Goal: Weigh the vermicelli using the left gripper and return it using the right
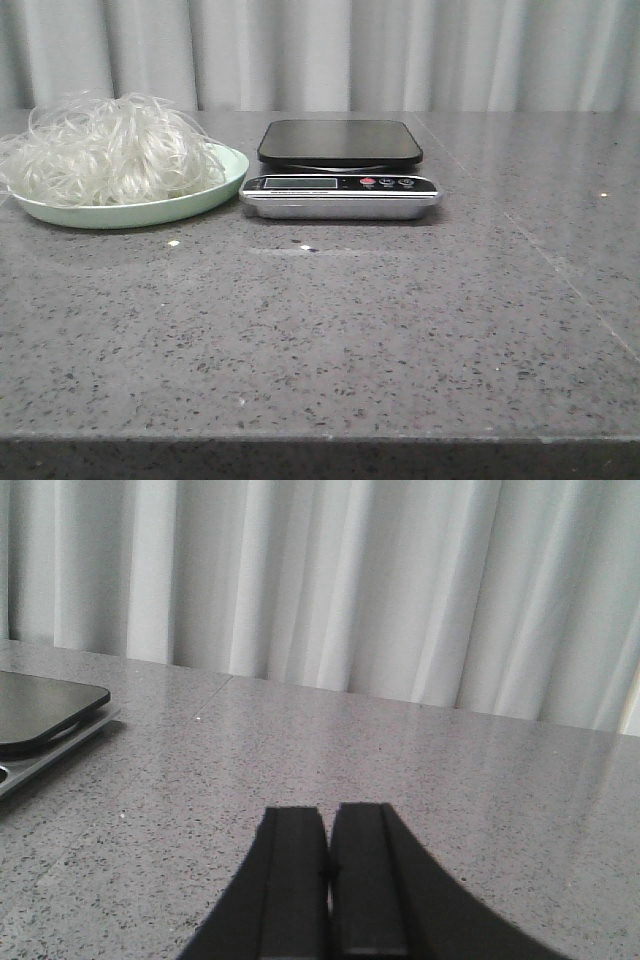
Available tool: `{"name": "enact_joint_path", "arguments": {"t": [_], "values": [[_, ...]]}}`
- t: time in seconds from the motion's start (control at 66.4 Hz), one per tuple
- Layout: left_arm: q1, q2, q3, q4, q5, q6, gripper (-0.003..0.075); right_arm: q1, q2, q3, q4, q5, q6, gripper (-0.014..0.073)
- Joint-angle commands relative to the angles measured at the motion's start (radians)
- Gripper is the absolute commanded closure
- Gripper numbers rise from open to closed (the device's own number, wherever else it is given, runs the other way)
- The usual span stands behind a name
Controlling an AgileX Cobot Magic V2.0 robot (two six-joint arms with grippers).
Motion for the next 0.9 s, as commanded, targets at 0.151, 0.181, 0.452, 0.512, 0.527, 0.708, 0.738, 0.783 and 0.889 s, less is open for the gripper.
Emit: {"name": "enact_joint_path", "arguments": {"t": [0.151, 0.181, 0.452, 0.512, 0.527, 0.708, 0.738, 0.783, 0.889], "values": [[-0.009, -0.020, 0.007, -0.004, -0.078, -0.012, 0.0594, -0.005, -0.017, -0.008, -0.013, -0.082, -0.005, 0.0428], [-0.009, -0.020, 0.007, -0.004, -0.078, -0.012, 0.0594, -0.005, -0.017, -0.008, -0.013, -0.082, -0.005, 0.0428], [-0.009, -0.020, 0.007, -0.004, -0.078, -0.012, 0.0594, -0.005, -0.017, -0.008, -0.013, -0.082, -0.005, 0.0428], [-0.009, -0.020, 0.007, -0.002, -0.081, -0.010, 0.0594, -0.005, -0.017, -0.008, -0.013, -0.082, -0.005, 0.0428], [-0.009, -0.020, 0.007, -0.002, -0.082, -0.010, 0.0594, -0.005, -0.017, -0.008, -0.013, -0.082, -0.005, 0.0428], [-0.009, -0.020, 0.007, -0.002, -0.088, -0.010, 0.0594, -0.005, -0.017, -0.008, -0.013, -0.082, -0.005, 0.0428], [-0.009, -0.020, 0.007, -0.002, -0.088, -0.010, 0.0594, -0.005, -0.017, -0.008, -0.013, -0.082, -0.005, 0.0428], [-0.009, -0.020, 0.007, -0.002, -0.110, -0.010, 0.0594, -0.005, -0.017, -0.008, -0.013, -0.082, -0.005, 0.0428], [-0.009, -0.020, 0.005, -0.006, -0.232, -0.010, 0.0594, -0.005, -0.017, -0.008, -0.013, -0.082, -0.005, 0.0428]]}}
